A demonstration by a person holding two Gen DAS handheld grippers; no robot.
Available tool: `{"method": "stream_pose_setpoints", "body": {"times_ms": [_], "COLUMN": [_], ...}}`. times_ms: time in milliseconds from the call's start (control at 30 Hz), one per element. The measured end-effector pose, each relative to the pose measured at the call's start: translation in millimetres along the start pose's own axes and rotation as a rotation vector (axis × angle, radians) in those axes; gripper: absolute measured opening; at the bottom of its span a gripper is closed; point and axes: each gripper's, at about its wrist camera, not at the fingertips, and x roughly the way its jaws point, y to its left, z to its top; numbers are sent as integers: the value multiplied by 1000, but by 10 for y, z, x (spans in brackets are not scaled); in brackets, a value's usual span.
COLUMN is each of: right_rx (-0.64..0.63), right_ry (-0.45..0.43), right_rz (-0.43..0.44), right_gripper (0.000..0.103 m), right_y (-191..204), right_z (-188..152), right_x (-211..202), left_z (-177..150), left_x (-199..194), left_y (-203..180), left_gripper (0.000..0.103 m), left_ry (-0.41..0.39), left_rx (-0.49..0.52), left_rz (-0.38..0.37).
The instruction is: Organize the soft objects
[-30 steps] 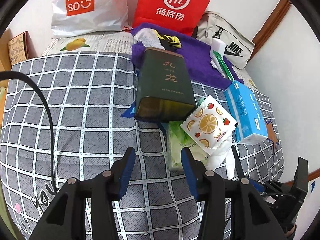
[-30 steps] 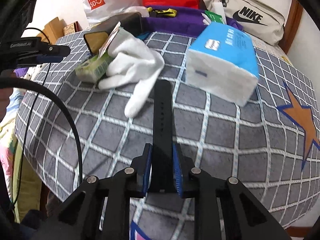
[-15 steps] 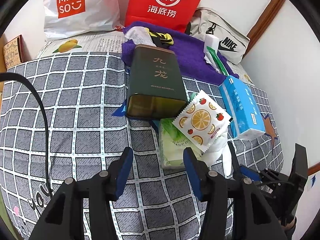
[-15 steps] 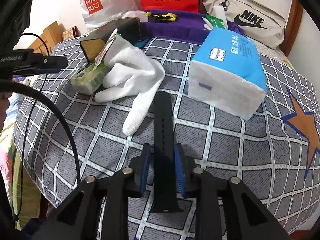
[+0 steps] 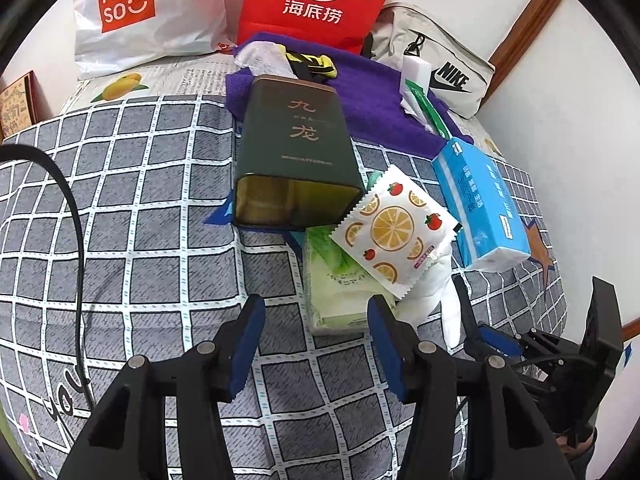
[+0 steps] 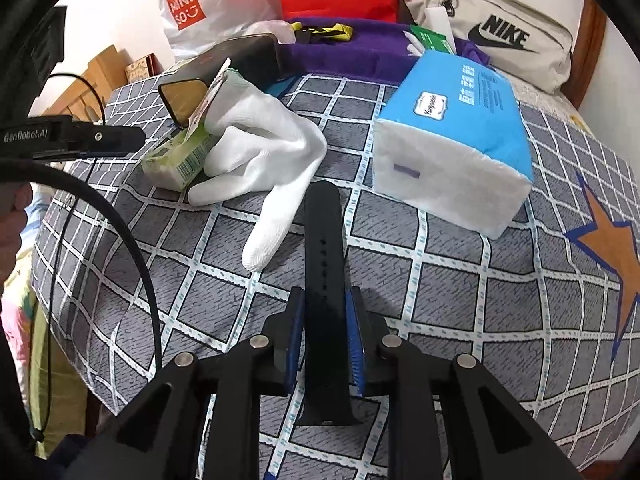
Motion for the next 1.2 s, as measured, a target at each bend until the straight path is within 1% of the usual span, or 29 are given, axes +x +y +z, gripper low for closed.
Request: {"method": "stream_pose_setpoints", "body": {"times_ms": [67, 200, 267, 300, 333, 400, 567, 767, 867, 1067, 1133, 1200], "right_rx": [-12, 6, 9, 6, 6, 6, 27, 47, 56, 65, 65, 71], "right_ry": [-10, -4, -6, -12, -17, -24, -41, -34, -25, -8, -1, 4], "right_rz": [-1, 38, 44, 41, 39, 43, 42, 46, 46, 46, 43, 43], "right_gripper": [21, 21, 21, 21, 21, 21, 21, 21, 21, 21, 21, 21], "right_y": [7, -41, -47, -44, -44, -52, -129, -223, -249, -269, -272, -282], "right_z": [-15, -13, -19, -24, -30, -33, -52, -98, -96, -96, -103, -110], "right_x": [-4, -51, -87, -117, -143, -192, -290, -284, -242, -166, -148, -129], "left_z": [-6, -13, -12, -7, 5, 45, 161, 208, 217, 212, 191, 164], "left_x": [-4, 0, 25, 44, 65, 110, 247, 396, 459, 460, 424, 385], "left_y": [-15, -92, -177, -236, -285, -348, -411, -444, -460, -467, -454, -438], "left_gripper": [51, 52, 60, 66, 67, 67, 68, 68, 68, 67, 56, 51], "left_ry": [-8, -24, -22, -25, -30, -35, -18, 0, 5, -19, -31, -42], "left_rx": [14, 57, 97, 126, 151, 172, 208, 226, 234, 234, 236, 243], "left_rz": [-15, -51, -71, -73, -71, -62, -95, -52, -26, -33, -39, -49]}}
